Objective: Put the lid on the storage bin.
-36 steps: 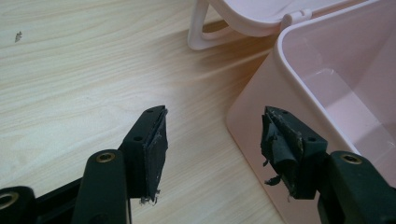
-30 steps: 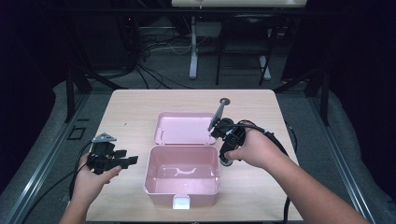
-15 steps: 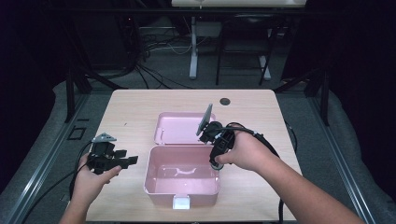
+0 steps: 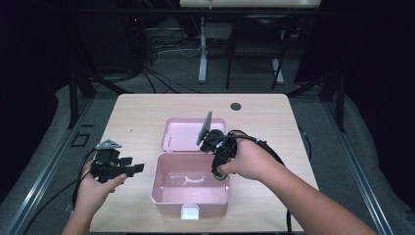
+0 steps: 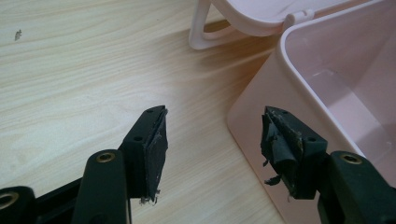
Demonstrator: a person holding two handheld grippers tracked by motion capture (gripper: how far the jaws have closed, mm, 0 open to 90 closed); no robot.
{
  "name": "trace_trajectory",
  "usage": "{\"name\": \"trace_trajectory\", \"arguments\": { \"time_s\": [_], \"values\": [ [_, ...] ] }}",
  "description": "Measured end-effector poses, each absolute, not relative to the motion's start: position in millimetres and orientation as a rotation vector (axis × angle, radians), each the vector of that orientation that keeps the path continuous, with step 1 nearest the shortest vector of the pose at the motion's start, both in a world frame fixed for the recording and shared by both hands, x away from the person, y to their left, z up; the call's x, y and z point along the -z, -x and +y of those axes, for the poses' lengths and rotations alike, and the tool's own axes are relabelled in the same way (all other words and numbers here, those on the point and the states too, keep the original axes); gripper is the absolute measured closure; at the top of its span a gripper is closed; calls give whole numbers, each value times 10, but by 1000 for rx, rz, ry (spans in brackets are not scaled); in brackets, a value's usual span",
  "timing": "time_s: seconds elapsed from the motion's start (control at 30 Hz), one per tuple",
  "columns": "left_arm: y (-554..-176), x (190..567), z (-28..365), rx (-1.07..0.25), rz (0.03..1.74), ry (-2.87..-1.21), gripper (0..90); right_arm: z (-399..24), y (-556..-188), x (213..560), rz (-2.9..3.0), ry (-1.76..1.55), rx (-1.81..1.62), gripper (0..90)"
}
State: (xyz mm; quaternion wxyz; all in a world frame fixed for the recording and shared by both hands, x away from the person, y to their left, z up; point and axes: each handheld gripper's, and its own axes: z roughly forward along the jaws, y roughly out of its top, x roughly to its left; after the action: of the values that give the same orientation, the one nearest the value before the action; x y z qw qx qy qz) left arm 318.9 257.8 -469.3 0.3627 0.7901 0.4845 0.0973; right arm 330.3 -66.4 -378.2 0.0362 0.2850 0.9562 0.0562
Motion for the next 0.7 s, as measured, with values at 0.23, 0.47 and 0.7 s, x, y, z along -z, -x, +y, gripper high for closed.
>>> {"name": "trace_trajectory", "arguments": {
  "time_s": [0.23,0.47,0.7],
  "values": [
    [-3190,4695,2579,-248,1249,-2032,411,-639,-3312,3819,2961,-741,-164,502],
    [-3195,4704,2581,-244,1252,-2033,411,-632,-3301,3853,3000,-573,-167,502],
    [-3197,4710,2584,-243,1254,-2032,411,-604,-3292,3906,3017,-463,-143,502]
  ]
}}
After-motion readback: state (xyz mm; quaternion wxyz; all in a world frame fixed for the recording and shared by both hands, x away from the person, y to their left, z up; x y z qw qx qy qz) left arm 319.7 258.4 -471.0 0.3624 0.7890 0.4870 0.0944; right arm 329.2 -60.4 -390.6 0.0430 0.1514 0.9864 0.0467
